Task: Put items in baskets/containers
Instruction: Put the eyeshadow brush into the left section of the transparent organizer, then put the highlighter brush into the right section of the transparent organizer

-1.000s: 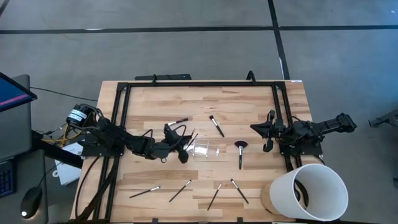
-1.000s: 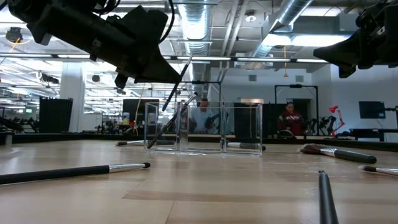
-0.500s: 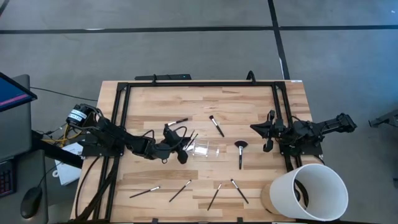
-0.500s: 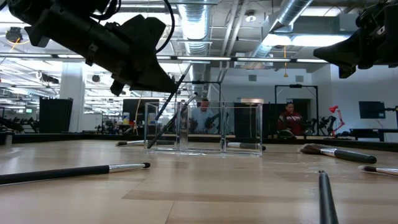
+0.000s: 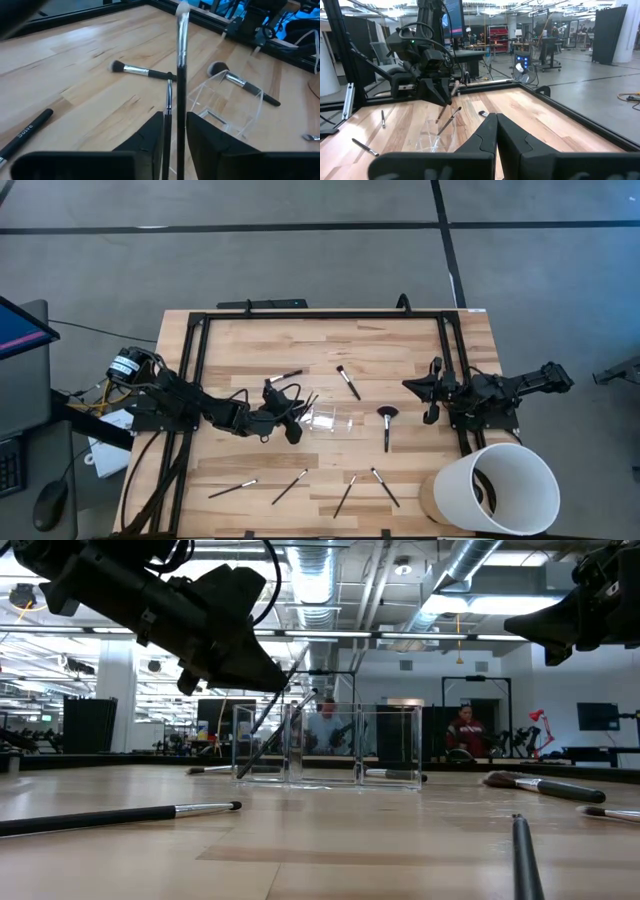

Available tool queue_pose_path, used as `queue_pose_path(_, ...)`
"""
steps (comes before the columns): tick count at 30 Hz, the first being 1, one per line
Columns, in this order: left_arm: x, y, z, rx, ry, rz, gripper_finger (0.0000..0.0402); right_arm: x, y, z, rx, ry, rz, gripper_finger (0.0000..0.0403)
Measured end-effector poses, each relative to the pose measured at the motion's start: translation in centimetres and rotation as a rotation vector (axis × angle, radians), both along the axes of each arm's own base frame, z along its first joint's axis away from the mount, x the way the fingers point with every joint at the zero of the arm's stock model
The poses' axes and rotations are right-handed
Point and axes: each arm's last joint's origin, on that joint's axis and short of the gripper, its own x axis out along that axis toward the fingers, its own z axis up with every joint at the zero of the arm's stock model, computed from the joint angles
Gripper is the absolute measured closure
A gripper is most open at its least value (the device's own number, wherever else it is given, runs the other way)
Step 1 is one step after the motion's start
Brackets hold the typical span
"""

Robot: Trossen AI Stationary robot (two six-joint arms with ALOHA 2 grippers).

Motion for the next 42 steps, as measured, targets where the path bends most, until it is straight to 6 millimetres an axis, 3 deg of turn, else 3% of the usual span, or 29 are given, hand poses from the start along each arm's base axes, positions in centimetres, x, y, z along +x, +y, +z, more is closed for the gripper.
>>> queue_pose_path(11,-0.1,0.0,-0.3,-0.034,0.022,-0.01,0.032,0.0,0.0,0.0,0.0,0.0,0.0,0.0403)
queue_pose_path(15,-0.2,0.1,0.2,0.028,0.017,0.006,0.032,0.0,0.0,0.0,0.002,-0.001,0.001,0.0403)
queue_pose_path(19,-0.5,0.3,2.2,0.093,-0.025,-0.016,0.032,0.0,0.1,0.0,-0.001,-0.001,0.032,0.0403)
queue_pose_path(23,-1.3,0.8,5.6,0.162,-0.113,-0.045,0.0321,0.0,0.1,0.0,-0.028,0.001,0.033,0.0403)
queue_pose_path(28,-2.3,3.1,10.0,0.244,-0.276,-0.154,0.032,0.0,-0.4,0.3,0.069,0.094,-0.115,0.0403)
queue_pose_path(31,-2.6,5.0,11.9,0.286,-0.378,-0.257,0.032,0.3,-0.5,1.4,0.116,0.169,-0.179,0.0399)
queue_pose_path(36,-3.1,8.1,13.4,0.323,-0.49,-0.395,0.032,2.2,-0.5,3.4,0.13,0.263,-0.236,0.0375)
queue_pose_path(42,-3.6,10.4,14.7,0.374,-0.577,-0.47,0.032,5.7,-0.7,5.3,0.131,0.372,-0.306,0.0344)
